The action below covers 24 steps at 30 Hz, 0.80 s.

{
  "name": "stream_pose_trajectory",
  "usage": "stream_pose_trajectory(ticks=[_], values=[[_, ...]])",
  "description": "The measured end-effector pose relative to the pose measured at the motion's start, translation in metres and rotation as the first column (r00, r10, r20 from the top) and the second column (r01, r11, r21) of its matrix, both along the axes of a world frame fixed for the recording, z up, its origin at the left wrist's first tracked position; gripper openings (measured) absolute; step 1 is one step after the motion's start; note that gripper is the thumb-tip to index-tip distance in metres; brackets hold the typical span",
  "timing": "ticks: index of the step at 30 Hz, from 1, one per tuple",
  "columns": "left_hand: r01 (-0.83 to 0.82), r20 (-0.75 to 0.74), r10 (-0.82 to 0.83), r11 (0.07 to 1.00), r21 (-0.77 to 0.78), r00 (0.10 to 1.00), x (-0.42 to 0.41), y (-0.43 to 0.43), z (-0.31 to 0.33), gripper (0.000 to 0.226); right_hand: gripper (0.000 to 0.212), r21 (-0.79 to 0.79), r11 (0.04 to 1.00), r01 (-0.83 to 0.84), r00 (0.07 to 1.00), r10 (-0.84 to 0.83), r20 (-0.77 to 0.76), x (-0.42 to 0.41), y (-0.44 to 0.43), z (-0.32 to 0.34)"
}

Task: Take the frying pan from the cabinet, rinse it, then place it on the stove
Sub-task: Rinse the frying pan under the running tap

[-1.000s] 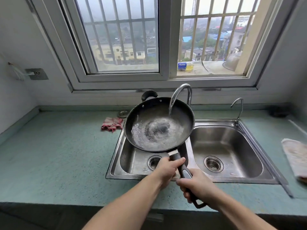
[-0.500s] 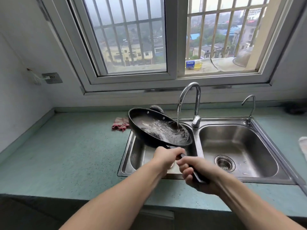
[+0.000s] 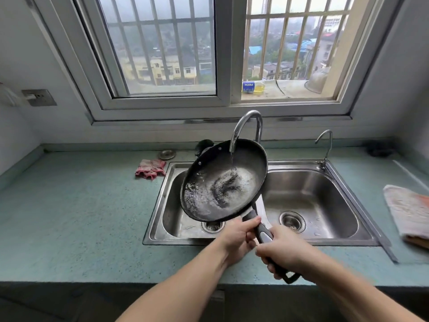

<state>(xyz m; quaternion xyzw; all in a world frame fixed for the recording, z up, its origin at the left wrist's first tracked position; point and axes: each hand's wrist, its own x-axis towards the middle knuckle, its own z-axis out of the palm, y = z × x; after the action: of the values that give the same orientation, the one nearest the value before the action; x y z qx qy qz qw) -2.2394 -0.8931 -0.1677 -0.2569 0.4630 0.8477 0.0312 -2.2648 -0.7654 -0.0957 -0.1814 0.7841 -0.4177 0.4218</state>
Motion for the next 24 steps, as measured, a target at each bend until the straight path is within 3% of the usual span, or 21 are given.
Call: stream_pose_trajectory(ticks=[3, 6, 12, 16, 20, 24], values=[[0.002, 0.011, 0.0, 0.993, -0.118, 1.0, -0.005, 0.001, 0.003, 0.015, 0.015, -0.043, 0.999, 0.004, 1.0, -0.005, -0.022, -0.002, 0.004, -0.008], [0.003, 0.008, -0.001, 0.958, -0.285, 1.0, -0.004, -0.005, 0.0, 0.016, 0.019, -0.135, 0.991, 0.014, 0.999, -0.007, 0.053, -0.004, 0.004, -0.017], [-0.057, 0.068, 0.107, 0.858, -0.511, 0.992, 0.009, -0.031, 0.005, 0.018, 0.021, -0.356, 0.926, 0.125, 0.919, 0.027, 0.393, 0.002, -0.019, -0.034], [-0.065, 0.1, 0.176, 0.743, -0.666, 0.979, 0.014, -0.047, 0.021, 0.024, 0.026, -0.362, 0.888, 0.285, 0.766, 0.017, 0.642, 0.009, -0.038, -0.032], [-0.087, 0.149, 0.243, 0.745, -0.661, 0.958, 0.018, -0.059, 0.045, 0.034, 0.02, -0.292, 0.846, 0.446, 0.544, 0.003, 0.839, 0.015, -0.056, 0.0], [-0.096, 0.262, 0.237, 0.884, -0.457, 0.936, 0.025, -0.06, 0.059, 0.043, 0.026, -0.235, 0.882, 0.408, 0.553, -0.034, 0.833, 0.016, -0.062, 0.039]])
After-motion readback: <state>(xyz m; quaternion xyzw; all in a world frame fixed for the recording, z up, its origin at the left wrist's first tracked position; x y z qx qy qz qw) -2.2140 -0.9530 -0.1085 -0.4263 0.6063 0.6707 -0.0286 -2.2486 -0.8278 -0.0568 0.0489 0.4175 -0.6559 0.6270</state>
